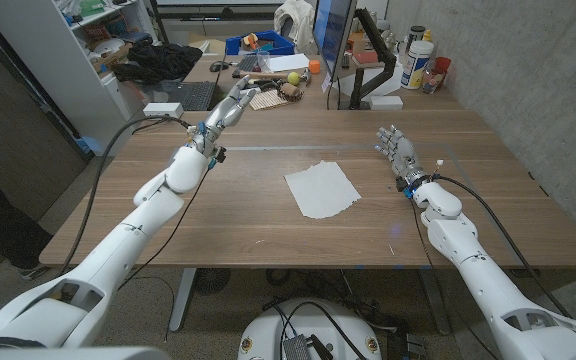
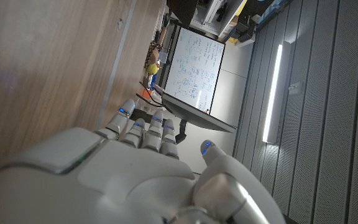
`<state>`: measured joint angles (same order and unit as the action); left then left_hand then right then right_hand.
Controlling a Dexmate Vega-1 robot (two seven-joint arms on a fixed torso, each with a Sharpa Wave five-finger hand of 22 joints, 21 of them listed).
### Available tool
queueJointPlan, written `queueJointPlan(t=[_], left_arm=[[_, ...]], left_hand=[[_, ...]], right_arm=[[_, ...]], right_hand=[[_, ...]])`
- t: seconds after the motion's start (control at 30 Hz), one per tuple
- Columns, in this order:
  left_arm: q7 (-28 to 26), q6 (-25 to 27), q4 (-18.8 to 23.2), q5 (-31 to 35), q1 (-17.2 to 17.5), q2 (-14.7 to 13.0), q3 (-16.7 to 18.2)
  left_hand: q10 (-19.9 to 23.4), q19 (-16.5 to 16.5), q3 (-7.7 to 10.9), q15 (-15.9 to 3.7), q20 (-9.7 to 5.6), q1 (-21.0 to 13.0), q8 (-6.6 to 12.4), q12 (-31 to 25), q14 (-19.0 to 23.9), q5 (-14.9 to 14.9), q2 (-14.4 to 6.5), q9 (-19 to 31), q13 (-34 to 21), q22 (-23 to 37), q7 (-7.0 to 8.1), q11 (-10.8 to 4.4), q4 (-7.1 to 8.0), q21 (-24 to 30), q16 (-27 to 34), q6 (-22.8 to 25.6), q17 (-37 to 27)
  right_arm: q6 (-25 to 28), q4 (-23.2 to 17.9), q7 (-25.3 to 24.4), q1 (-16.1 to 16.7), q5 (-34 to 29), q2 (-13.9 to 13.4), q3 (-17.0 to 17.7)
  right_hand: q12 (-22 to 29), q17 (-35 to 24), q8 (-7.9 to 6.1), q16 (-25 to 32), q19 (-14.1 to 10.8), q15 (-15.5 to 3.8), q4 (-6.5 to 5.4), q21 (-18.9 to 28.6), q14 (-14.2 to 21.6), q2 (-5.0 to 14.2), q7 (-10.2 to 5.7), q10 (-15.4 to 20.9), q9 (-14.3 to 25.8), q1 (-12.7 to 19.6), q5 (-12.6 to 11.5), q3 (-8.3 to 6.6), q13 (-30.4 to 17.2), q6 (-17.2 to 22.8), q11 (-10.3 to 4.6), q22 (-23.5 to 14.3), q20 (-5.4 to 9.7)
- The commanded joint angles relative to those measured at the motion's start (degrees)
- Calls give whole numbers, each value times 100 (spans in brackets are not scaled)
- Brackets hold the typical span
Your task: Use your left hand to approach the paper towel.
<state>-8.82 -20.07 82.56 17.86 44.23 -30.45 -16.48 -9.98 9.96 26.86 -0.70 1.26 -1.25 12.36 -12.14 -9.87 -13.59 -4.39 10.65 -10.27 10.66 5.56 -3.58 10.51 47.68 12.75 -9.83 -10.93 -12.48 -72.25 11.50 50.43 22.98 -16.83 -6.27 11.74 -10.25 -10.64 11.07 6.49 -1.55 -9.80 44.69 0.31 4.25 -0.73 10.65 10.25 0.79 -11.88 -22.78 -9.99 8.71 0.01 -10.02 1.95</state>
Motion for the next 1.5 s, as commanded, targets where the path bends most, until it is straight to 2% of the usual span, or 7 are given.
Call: queueJointPlan(t=[0.03, 0.93, 1.17, 1.5], left_arm=[[-112, 108, 157, 525, -72, -173, -140], [-267, 193, 427, 1277, -140, -420, -362], [-346, 188, 489, 1466, -149, -453, -415], [-348, 171, 534, 1717, -224, -519, -517]], left_hand=[[-480, 1176, 32, -48, 10, -49, 46, 17, -706, -20, -497, 21, -21, -4, 52, -69, -12, 19, 8, -296, -5], [-416, 1126, 6, -80, 72, -108, 15, 52, -626, -25, -367, 16, -18, -22, 150, -157, -73, -29, -17, -239, 11], [-389, 1129, 0, -89, 194, -122, 10, 55, -577, -30, -343, 16, -18, -23, 174, -185, -84, -47, -16, -219, 15], [-358, 1111, -14, -63, 276, -135, 5, 60, -485, -37, -304, 15, -17, -22, 221, -231, -95, -62, -4, -190, 17]], right_arm=[[-28, 36, 23, -3, 41, 14, 15], [-66, 39, 30, 20, 44, 2, 25], [-77, 48, 36, 26, 47, 5, 18], [-155, 30, 60, 53, 49, -4, 12]], right_hand=[[2, -23, -21, 0, -14, -179, -14, -6, 21, 530, 9, 17, 22, 60, -29, -41, -28, 40, -9, -6, 471], [-2, -22, -17, -1, -31, -170, -12, -61, 23, 531, -3, 18, 22, 62, -26, -40, -28, 44, -15, -8, 462], [-2, -22, -17, -2, -36, -173, -8, -74, 21, 532, -3, 19, 22, 66, -26, -40, -28, 45, -8, -9, 461], [-2, -22, -17, -1, -42, -170, -9, -92, 23, 531, -4, 21, 22, 65, -24, -38, -28, 46, -13, -10, 458]])
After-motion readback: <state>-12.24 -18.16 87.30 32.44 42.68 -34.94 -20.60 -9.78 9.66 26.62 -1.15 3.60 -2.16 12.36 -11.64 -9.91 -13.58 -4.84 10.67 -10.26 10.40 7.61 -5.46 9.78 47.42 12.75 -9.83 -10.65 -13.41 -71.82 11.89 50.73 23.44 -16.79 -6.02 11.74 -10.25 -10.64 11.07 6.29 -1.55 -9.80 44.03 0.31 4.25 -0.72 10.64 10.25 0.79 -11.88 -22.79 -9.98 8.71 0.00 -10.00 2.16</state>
